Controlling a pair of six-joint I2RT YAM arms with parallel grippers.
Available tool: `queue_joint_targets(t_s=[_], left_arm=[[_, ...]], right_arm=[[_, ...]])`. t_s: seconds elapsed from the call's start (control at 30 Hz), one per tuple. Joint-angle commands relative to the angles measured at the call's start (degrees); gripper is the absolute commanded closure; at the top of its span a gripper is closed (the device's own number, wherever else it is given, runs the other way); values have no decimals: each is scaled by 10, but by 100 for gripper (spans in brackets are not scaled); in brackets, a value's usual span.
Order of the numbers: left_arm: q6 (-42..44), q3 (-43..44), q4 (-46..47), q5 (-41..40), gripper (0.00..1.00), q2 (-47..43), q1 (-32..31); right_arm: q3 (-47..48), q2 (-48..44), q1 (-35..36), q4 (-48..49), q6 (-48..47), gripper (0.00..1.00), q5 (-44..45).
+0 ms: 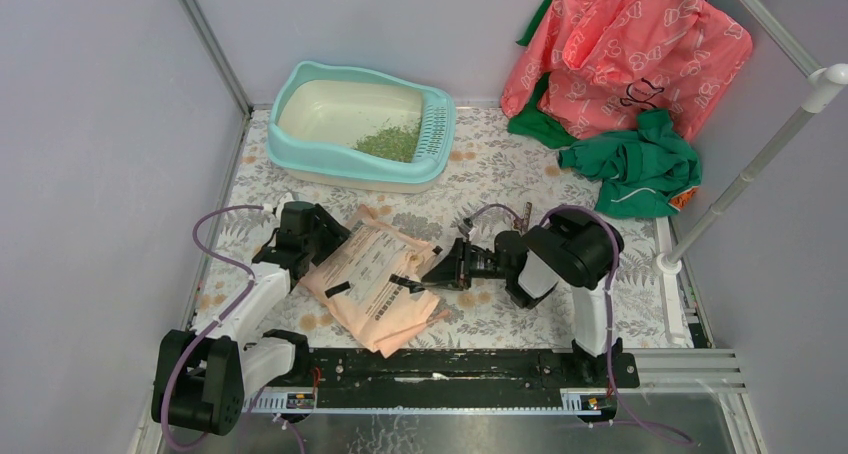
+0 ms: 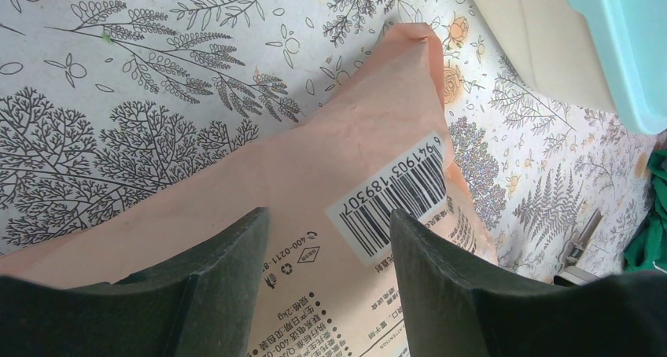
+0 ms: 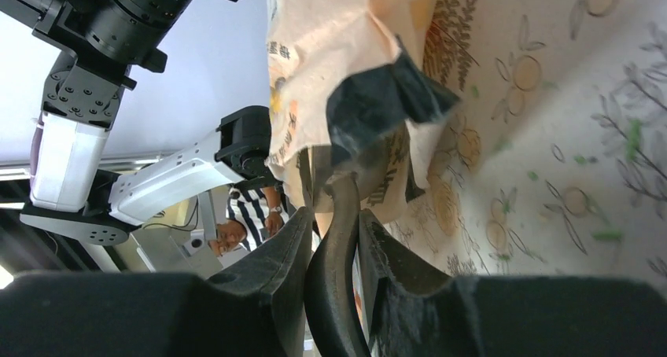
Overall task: Fill the litter box with clean litter
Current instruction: 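Scoop the cat litter from the cat litter bag.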
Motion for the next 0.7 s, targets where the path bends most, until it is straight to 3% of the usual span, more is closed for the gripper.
queue_joint_targets(t_s=[0.0, 0.67], left_arm=[[7, 10, 2, -1, 35, 2, -3], [12, 22, 3, 4, 35, 7, -2]], right_arm=[[-22, -44, -23, 96, -2, 100, -15], [-151, -118, -127, 99, -25, 100, -35]])
